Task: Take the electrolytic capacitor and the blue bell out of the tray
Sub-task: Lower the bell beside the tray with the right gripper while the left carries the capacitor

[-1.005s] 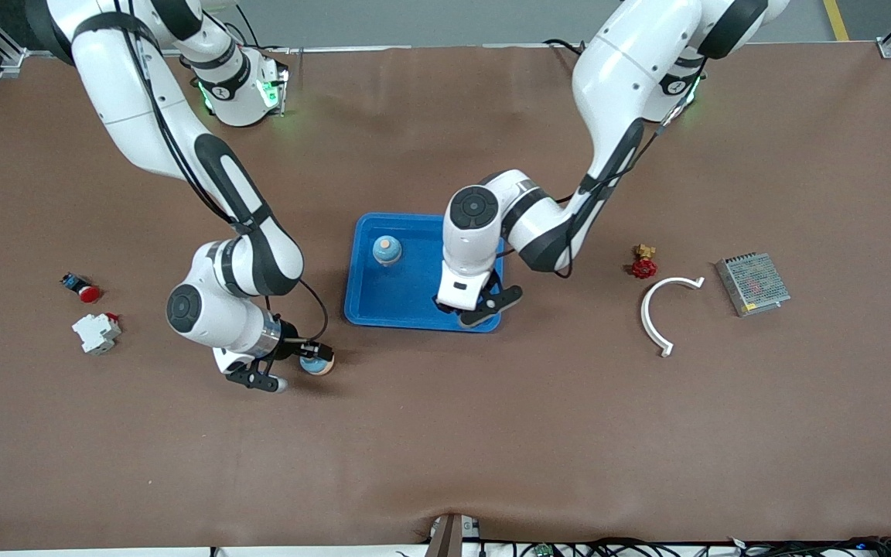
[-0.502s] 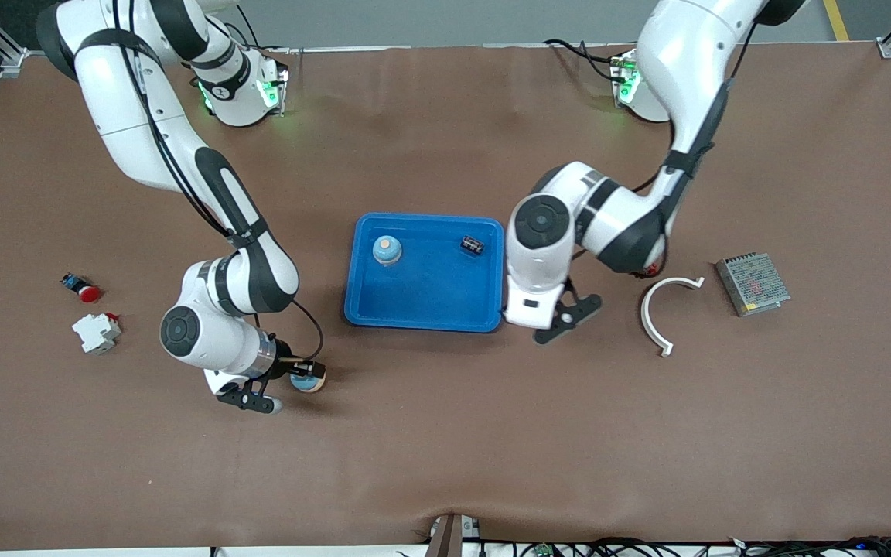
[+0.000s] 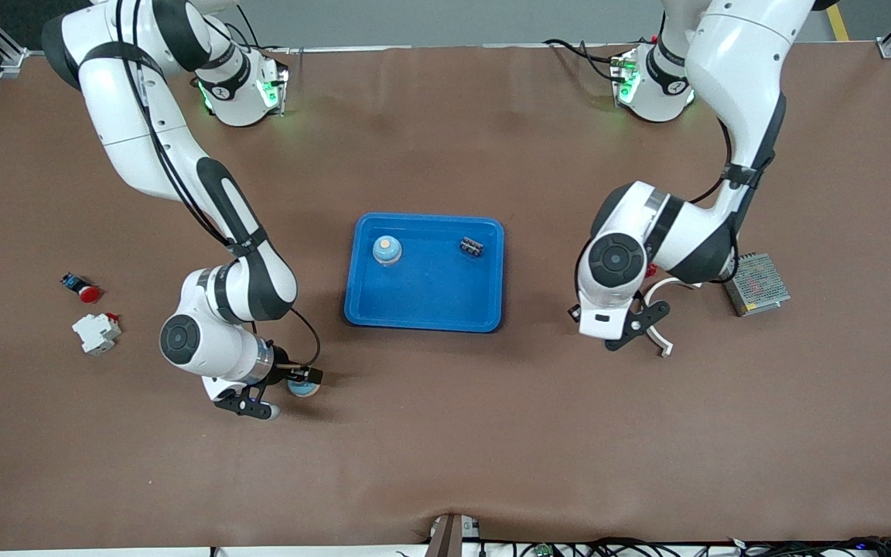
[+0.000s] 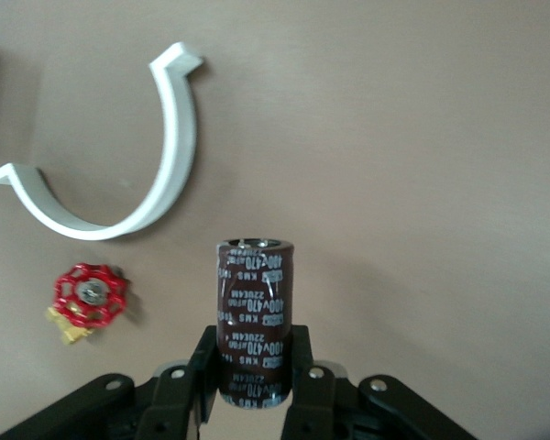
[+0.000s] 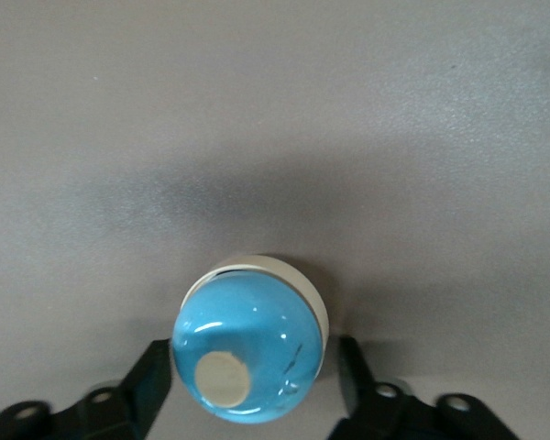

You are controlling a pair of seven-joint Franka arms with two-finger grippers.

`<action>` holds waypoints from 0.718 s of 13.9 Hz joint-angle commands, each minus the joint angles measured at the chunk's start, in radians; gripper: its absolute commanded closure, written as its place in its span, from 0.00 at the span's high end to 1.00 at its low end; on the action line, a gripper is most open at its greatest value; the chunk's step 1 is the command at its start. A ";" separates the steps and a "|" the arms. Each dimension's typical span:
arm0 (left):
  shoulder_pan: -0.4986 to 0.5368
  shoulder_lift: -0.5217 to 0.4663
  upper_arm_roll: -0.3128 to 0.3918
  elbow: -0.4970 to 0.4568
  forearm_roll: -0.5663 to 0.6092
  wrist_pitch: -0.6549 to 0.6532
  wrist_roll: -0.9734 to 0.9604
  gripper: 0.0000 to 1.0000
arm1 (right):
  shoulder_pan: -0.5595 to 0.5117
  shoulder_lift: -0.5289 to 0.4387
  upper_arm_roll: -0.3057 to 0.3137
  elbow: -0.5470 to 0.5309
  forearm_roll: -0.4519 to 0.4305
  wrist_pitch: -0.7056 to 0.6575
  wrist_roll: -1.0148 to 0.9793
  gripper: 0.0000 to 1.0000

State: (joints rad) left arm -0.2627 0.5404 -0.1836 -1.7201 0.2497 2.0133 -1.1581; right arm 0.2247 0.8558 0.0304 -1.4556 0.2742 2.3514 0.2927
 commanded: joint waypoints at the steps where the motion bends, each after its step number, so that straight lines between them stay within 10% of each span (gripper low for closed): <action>1: 0.048 -0.045 -0.011 -0.096 0.003 0.011 0.018 0.00 | -0.005 -0.010 0.005 0.027 -0.020 -0.053 0.054 1.00; 5: 0.094 -0.039 -0.010 -0.190 0.003 0.105 0.014 0.00 | 0.025 -0.148 -0.009 -0.020 -0.061 -0.245 0.173 1.00; 10: 0.094 -0.004 -0.010 -0.184 0.005 0.206 0.000 0.00 | 0.165 -0.397 -0.010 -0.386 -0.061 -0.028 0.324 1.00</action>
State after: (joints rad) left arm -0.1751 0.5427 -0.1856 -1.9067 0.2497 2.1914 -1.1562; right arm 0.3197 0.5889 0.0293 -1.6135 0.2353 2.1916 0.5372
